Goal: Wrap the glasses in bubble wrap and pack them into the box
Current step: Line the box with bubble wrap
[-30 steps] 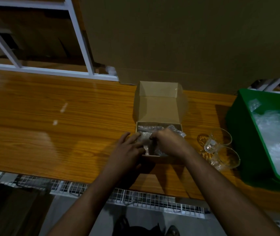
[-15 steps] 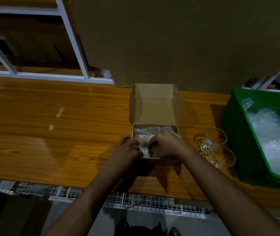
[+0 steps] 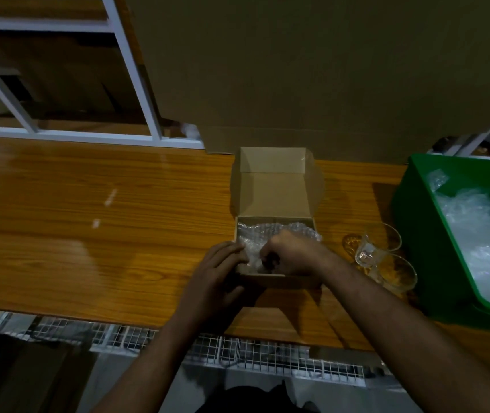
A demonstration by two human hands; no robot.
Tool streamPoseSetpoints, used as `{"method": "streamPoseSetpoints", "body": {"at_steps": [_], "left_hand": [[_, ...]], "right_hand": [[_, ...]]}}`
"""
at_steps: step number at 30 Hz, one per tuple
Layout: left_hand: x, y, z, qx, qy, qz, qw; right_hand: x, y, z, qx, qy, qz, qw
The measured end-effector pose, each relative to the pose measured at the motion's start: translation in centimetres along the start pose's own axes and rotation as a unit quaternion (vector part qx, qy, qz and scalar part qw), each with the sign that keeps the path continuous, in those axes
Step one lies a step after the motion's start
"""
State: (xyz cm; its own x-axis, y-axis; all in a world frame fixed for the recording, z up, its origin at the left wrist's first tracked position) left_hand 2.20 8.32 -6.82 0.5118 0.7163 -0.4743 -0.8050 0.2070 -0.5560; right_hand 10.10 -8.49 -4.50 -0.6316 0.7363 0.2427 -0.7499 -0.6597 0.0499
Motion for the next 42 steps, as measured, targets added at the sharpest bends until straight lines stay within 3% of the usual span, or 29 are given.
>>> {"method": "streamPoseSetpoints", "body": {"at_steps": [4,8,10,13,16,18,21,25,29,34,42], "left_hand": [[0.8,0.7,0.5,-0.017,0.035,0.054,0.998],[0.4,0.7,1.1,-0.047,0.023,0.049,0.997],[0.0,0.8,1.4,-0.059,0.038,0.054,0.996],[-0.5,1.2,1.9,-0.126,0.108,0.131,0.977],[-0.6,1.2,2.1,-0.157,0.131,0.168,0.964],[-0.9,0.6,2.1,-0.120,0.125,0.131,0.976],[-2.0,-1.1,1.5,-0.002,0.059,0.052,0.997],[-2.7,-2.1,-0.2,0.147,-0.087,-0.036,0.985],[-2.6,-1.9,-0.6,0.174,-0.157,-0.077,0.969],[-3.9,-3.9,-0.7,0.172,-0.208,-0.083,0.959],[-2.9,-6.9,-2.8,0.245,-0.341,-0.020,0.907]], "right_hand": [[-1.0,0.4,0.8,-0.018,-0.084,-0.045,0.995],[-2.1,0.4,2.7,-0.001,-0.224,-0.108,0.969],[-2.0,0.4,3.3,0.040,-0.239,-0.095,0.966],[-1.1,0.7,3.0,0.091,-0.245,-0.087,0.961],[-0.3,0.8,1.9,0.110,-0.189,-0.076,0.973],[0.1,1.1,1.6,0.129,-0.154,-0.083,0.976],[0.2,1.3,2.6,0.125,-0.110,-0.088,0.982],[-0.7,1.1,3.1,0.069,-0.036,-0.146,0.986],[-0.7,1.7,2.5,0.028,0.060,-0.173,0.983],[0.2,1.6,2.7,-0.021,0.095,-0.165,0.981],[0.4,2.2,0.6,0.075,0.053,-0.211,0.973]]}}
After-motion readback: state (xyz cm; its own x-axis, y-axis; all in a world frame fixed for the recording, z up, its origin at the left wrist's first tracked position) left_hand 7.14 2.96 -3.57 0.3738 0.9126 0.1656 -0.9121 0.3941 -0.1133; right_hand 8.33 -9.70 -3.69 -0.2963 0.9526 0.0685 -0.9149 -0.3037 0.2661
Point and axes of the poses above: each hand's wrist, its own y-axis away from the middle knuckle, its own z-axis out of the back of the hand, x = y × z, the point moved 4 cm from there along -y, towards the middle knuckle, and after that the axes turned 15 degrees about -x, right-handed, at the moved point
